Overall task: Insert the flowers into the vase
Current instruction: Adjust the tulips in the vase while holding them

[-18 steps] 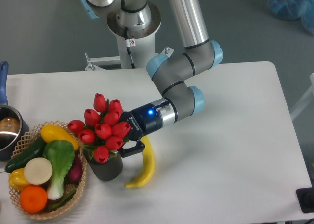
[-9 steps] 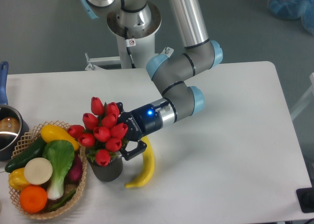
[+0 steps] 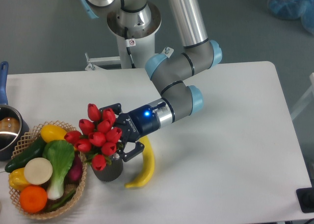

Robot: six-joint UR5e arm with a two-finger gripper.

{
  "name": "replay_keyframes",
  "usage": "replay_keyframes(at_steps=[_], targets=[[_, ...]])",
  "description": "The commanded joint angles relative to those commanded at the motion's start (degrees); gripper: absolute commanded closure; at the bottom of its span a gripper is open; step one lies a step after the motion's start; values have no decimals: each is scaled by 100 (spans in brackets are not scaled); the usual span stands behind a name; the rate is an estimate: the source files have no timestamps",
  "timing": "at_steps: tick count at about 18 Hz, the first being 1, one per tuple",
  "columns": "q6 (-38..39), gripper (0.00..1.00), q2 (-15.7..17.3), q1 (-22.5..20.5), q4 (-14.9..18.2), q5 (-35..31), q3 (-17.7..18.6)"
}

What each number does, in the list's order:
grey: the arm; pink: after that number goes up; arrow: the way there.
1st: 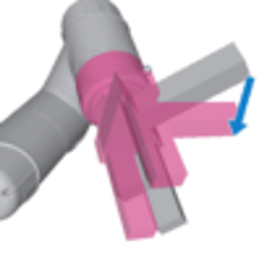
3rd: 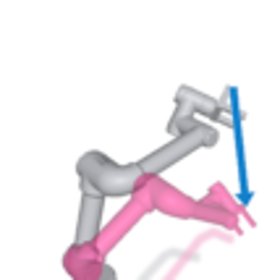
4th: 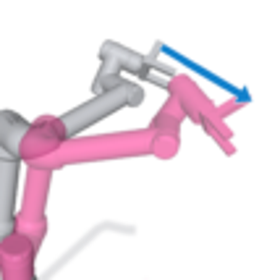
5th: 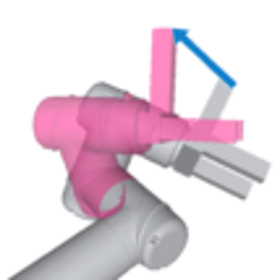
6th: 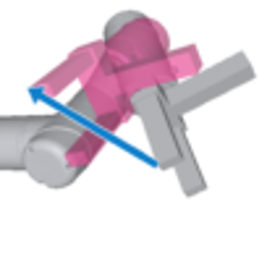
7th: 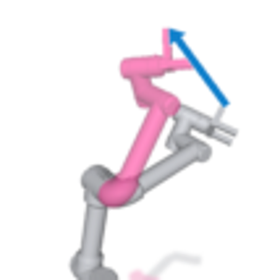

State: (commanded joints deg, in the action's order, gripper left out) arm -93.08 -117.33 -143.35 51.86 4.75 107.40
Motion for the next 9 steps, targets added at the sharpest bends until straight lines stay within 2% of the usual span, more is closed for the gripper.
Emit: replay_keyframes(at_steps=[9], targets=[[141,0,246,-35,-9,-527,17]])
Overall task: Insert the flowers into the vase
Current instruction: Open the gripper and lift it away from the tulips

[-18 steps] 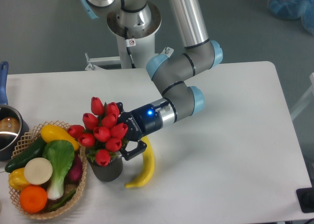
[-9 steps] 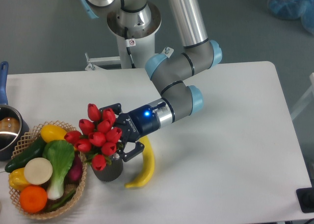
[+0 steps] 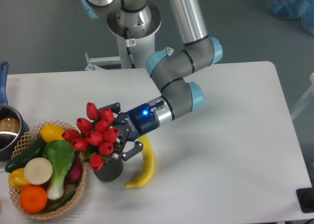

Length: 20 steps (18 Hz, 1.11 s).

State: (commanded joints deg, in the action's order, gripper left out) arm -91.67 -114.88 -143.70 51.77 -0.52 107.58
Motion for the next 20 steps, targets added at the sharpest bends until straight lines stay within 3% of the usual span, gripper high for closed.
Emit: replay_keyframes(at_steps=[7,12,17,20], targets=[[0,0,88,-62,-9,-852,18],[18,0,263,-368,0,-1458,-52],[202,0,834,-668,-9,-2029,-228],[413,0,1247,-878,17,-2976,-238]])
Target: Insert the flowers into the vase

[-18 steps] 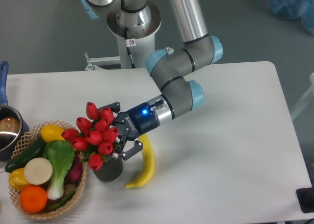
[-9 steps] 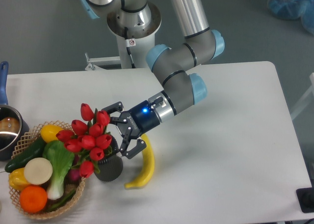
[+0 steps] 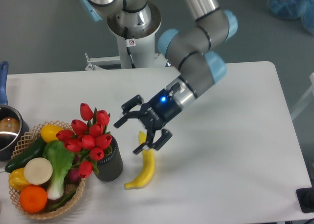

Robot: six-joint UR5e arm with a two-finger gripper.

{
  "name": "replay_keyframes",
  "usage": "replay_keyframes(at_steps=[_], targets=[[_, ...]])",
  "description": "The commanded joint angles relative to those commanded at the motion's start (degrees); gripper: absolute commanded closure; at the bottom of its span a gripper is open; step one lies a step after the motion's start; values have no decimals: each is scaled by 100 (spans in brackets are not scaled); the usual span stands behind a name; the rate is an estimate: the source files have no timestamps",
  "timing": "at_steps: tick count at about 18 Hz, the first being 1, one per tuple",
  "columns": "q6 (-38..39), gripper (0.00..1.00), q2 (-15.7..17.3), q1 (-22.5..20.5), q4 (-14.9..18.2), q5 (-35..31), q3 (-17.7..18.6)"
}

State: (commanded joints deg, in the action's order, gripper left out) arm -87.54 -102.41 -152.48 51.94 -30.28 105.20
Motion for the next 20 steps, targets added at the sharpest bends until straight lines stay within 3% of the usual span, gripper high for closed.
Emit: replay_keyframes(at_steps=[5,7,10,15,20], targets=[[44,0,615,-290,149,-1564,193],[44,0,932,-299,246,-2452,185],[27,0,1301,-317,325,-3271,133],[-184,0,1355,-422,501,-3791,-8],[-193,0,1364,-431,501,-3810,-35]])
